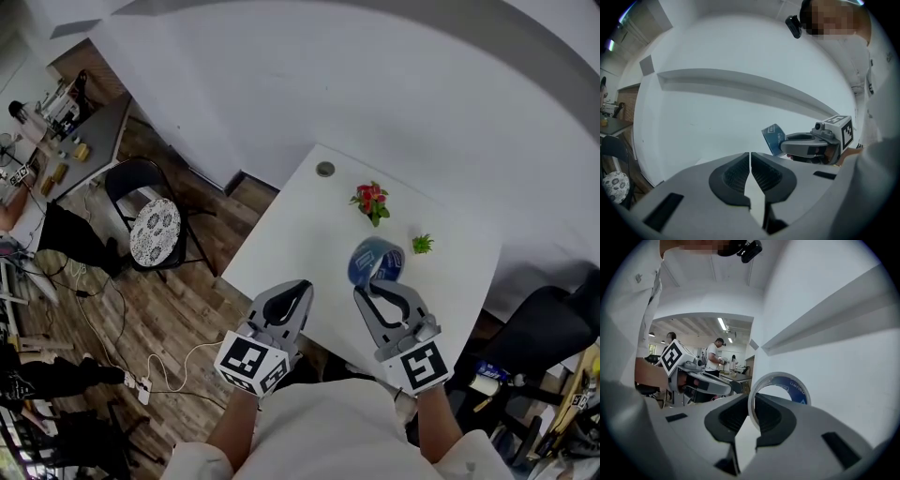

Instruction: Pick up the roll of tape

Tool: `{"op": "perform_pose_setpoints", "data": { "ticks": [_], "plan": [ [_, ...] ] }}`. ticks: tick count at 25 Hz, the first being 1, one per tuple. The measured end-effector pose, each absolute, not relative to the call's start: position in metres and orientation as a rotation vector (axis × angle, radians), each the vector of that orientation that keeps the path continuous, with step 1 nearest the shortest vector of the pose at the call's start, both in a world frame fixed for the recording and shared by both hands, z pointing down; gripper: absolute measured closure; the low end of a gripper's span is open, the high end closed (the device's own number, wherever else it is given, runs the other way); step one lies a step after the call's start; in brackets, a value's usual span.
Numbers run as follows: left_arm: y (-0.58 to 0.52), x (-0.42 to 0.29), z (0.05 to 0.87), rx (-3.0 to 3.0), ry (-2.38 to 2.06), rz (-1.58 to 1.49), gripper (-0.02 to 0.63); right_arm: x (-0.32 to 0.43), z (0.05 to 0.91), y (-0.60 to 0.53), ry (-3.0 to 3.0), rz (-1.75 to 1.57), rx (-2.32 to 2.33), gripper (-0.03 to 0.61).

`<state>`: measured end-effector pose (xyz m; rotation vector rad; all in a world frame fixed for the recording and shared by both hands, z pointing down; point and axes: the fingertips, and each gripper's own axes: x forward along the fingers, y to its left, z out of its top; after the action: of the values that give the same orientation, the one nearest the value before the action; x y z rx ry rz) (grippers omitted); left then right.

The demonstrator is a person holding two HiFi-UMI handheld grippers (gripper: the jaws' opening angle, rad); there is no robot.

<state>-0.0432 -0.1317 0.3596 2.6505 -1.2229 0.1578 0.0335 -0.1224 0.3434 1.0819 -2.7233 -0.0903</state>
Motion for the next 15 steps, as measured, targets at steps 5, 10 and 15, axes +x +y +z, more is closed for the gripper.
{"op": "perform_pose_setpoints", "data": {
  "ticks": [5,10,15],
  "plan": [
    [-0.1281,-0.0440,0.3607,2.654,-1.216,0.161,0.589,0.0354,0.3430,-0.1163,-2.775,-0.044,1.096,0.529],
    [-0.1269,-0.0426,0.3613,2.650,-1.213,0.164,0.591,0.0381,0.3488,-0.1159,-2.759,-0.021,1.104,0.529],
    [-0.1282,-0.0419,0.3628,2.647,-1.212,0.168,0.591,0.0352,0.3505,-0.1165,-2.769,-0.009,1.095,0.529]
  ]
}}
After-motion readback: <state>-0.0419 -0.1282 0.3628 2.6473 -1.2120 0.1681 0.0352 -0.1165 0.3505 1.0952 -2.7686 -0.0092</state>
